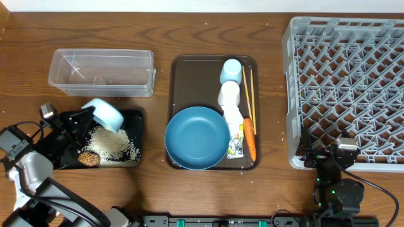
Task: Sort waste into correct bins and load items into the dishwasher rack
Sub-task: 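Invert the rice bowl further to shake rice onto the black tray, then carry the empty rice bowl right and set it on the middle tray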
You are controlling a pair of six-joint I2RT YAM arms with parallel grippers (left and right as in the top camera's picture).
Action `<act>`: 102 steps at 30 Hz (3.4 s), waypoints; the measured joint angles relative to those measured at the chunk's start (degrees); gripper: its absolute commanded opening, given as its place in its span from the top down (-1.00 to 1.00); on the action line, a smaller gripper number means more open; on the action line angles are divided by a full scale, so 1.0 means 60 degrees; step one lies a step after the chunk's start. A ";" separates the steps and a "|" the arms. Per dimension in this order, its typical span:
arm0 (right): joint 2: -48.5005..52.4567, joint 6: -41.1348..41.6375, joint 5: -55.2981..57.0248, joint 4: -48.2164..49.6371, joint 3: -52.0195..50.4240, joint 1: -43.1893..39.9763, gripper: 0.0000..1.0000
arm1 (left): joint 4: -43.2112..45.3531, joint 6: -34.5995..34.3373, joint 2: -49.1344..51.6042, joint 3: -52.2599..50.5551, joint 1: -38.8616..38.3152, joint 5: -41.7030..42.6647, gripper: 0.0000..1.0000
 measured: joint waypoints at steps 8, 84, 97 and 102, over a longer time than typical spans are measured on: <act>0.0000 0.0000 0.0000 0.0004 0.0000 0.0000 -0.99 | 0.0153 -0.0656 -0.0004 -0.0015 -0.0117 0.0164 0.88; 0.0000 0.0000 0.0000 0.0004 0.0000 0.0000 -0.99 | 0.0149 0.1683 0.1180 0.5107 -1.1664 -1.1930 0.87; 0.0000 0.0000 0.0000 0.0004 0.0000 0.0000 -0.98 | 0.0470 0.2342 0.2787 0.5115 -1.2207 -1.2856 0.88; 0.0000 0.0000 0.0000 0.0004 0.0000 0.0000 -0.98 | 0.0481 0.2379 0.3071 0.5115 -1.2320 -1.2859 0.72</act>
